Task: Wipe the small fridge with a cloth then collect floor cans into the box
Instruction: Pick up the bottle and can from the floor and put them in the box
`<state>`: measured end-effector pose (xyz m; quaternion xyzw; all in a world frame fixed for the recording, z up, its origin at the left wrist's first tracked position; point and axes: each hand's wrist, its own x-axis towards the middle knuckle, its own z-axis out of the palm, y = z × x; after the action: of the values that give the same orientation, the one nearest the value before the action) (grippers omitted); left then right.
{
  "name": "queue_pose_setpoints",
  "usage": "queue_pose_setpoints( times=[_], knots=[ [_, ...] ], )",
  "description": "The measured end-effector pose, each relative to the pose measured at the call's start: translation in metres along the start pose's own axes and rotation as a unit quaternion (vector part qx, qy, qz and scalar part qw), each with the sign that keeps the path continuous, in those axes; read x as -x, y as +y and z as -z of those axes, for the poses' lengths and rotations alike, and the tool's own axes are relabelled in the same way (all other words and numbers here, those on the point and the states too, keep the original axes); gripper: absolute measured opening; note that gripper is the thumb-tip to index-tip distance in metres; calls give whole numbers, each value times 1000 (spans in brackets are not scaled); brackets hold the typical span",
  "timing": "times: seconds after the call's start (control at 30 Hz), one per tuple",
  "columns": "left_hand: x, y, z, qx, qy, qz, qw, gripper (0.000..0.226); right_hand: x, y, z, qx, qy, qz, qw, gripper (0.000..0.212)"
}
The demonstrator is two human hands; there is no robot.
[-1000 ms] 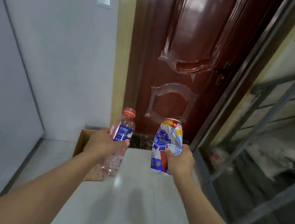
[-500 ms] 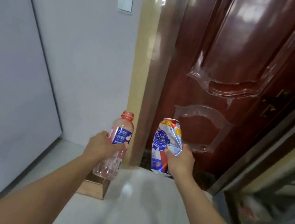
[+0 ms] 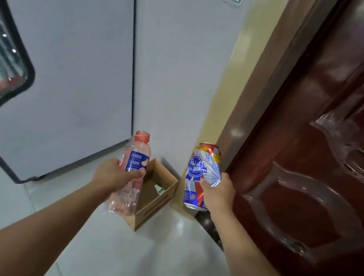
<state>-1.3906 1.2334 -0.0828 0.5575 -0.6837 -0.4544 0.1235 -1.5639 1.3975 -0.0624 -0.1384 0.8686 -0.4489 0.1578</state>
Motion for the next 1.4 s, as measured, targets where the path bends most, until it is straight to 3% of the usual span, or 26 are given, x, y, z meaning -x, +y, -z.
queue_pose_setpoints(
  times=[0.33,0.5,0.9,1.17,1.4],
  knots=[
    [-93,24,-44,41,16,63,997,54,-118,-7,-71,24,-127,13,992,43],
    [-127,33,-58,62,33,106,992,54,-173,-14,-101,86,-152,37,984,37],
    [-178,2,-128,130,115,288,942,52,-291,5,-193,169,-329,75,926,47],
    [-257,-58,-212,174,131,344,913,49,-355,89,-284,233,-385,95,888,47],
    [-360,-163,-293,174,111,359,910,58,-401,197,-395,220,-386,81,892,54]
  ],
)
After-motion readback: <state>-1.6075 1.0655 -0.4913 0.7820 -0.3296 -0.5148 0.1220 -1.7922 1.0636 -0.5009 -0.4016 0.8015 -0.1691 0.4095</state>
